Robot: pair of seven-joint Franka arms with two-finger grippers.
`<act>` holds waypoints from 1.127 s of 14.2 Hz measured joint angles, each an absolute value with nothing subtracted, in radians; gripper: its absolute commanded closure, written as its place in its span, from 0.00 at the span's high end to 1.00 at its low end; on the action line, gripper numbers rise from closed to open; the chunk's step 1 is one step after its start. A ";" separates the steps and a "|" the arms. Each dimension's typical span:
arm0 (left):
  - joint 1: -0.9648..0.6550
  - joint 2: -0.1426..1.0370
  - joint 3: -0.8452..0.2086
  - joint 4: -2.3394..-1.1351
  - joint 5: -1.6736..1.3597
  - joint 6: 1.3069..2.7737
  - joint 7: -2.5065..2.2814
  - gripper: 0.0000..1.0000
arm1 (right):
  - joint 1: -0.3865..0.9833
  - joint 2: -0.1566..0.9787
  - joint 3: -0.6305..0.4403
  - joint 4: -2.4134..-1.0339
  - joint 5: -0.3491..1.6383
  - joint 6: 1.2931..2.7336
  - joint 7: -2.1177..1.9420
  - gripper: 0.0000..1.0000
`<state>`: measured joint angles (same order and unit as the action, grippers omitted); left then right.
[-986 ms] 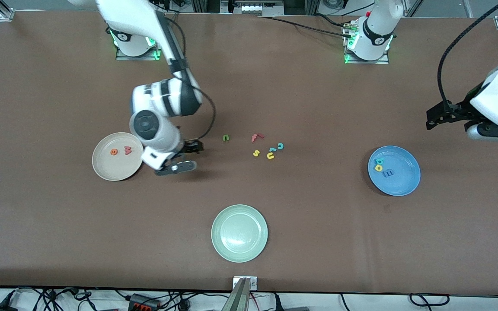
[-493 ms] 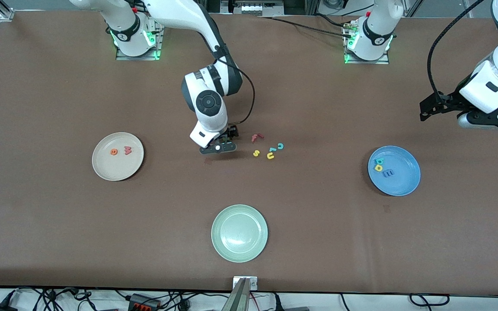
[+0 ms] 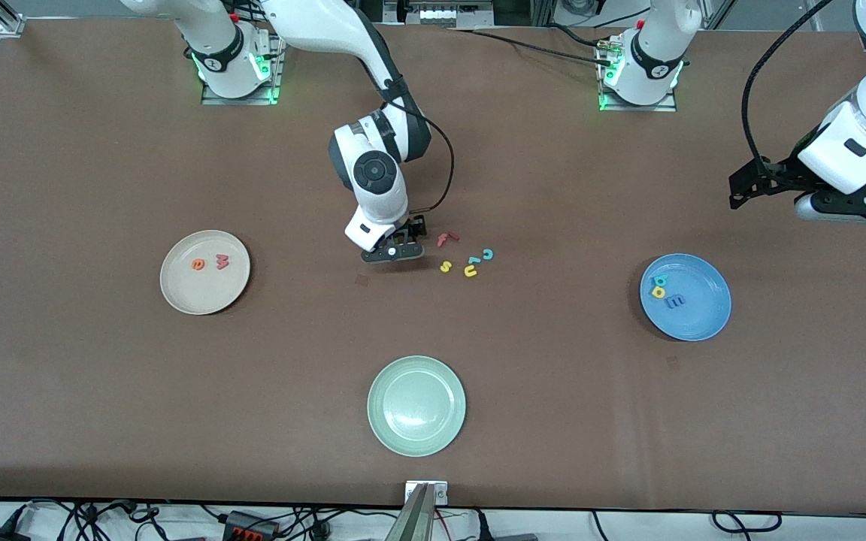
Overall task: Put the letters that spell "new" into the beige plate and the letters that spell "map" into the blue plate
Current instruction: 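Grasp the green u among the letters with the right gripper, then carry the green u to the beige plate and open the right gripper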
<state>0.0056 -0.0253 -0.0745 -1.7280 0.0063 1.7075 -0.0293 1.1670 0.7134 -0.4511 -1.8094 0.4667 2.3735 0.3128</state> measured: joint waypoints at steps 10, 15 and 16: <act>0.002 -0.028 -0.075 -1.728 0.006 1.706 -0.029 1.00 | 1.166 0.708 -0.457 -1.810 0.468 2.368 0.316 0.18; 0.002 -0.028 -0.075 -1.728 0.006 1.706 -0.029 1.00 | 1.158 0.705 -0.469 -1.805 0.470 2.373 0.316 0.18; 0.002 -0.028 -0.075 -1.728 0.006 1.706 -0.029 1.00 | 1.149 0.697 -0.476 -1.802 0.470 2.373 0.316 0.18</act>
<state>0.0016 -0.0284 -0.0748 -1.7280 0.0063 1.7056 -0.0293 1.1489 0.6965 -0.4757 -1.8017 0.4703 2.3734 0.3162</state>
